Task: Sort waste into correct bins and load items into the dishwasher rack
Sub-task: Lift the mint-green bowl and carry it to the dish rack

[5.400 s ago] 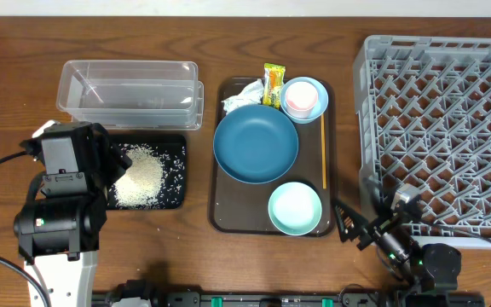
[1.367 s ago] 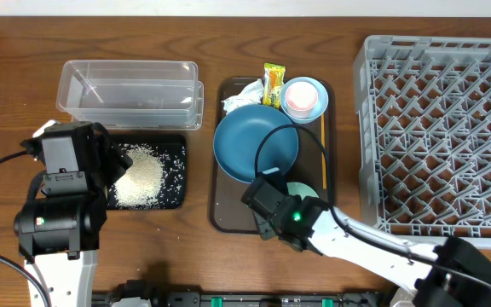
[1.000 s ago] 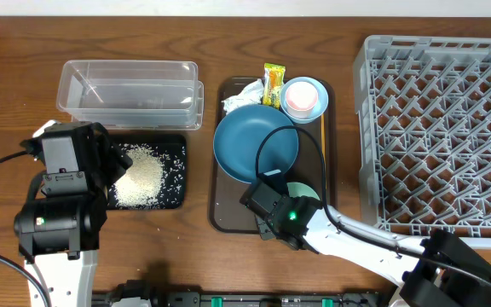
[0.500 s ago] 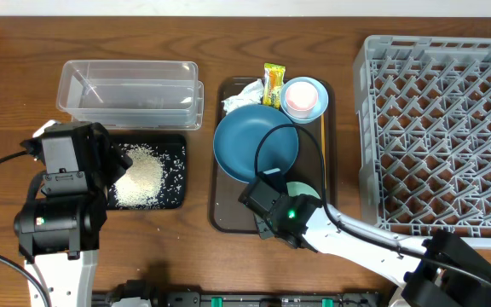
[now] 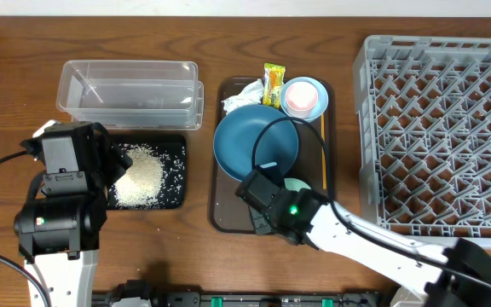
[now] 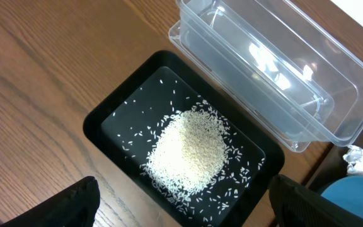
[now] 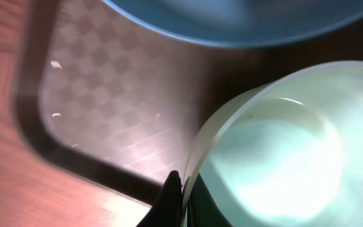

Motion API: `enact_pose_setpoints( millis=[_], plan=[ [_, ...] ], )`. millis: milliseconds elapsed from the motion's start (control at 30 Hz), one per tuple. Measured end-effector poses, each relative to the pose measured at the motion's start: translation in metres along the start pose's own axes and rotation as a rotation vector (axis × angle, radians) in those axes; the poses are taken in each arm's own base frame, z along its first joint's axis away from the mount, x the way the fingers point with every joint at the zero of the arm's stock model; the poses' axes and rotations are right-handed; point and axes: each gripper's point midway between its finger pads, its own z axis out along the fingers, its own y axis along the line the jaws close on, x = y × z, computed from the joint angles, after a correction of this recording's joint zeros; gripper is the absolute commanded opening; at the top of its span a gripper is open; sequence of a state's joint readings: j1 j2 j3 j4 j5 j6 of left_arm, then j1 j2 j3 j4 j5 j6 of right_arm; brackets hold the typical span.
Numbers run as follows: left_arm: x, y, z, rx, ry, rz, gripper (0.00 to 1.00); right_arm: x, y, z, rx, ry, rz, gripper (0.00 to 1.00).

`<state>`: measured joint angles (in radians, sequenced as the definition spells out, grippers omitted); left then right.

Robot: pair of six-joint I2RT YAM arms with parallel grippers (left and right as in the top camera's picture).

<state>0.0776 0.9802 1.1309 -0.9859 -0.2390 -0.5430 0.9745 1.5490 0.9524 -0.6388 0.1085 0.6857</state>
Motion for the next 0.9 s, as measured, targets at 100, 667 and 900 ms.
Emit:
enact_pose_setpoints(
  millis=[100, 667, 900],
  plan=[
    [0.0, 0.0, 0.0, 0.0, 0.0, 0.0, 0.88, -0.012, 0.002, -0.029, -0.019, -0.016, 0.014, 0.01],
    [0.0, 0.0, 0.0, 0.0, 0.0, 0.0, 0.88, -0.122, -0.189, -0.228, 0.024, -0.627, 0.478, 0.01],
    [0.0, 0.0, 0.0, 0.0, 0.0, 0.0, 0.88, -0.143, -0.231, -0.257, 0.025, -0.767, 0.382, 0.01]
  ],
)
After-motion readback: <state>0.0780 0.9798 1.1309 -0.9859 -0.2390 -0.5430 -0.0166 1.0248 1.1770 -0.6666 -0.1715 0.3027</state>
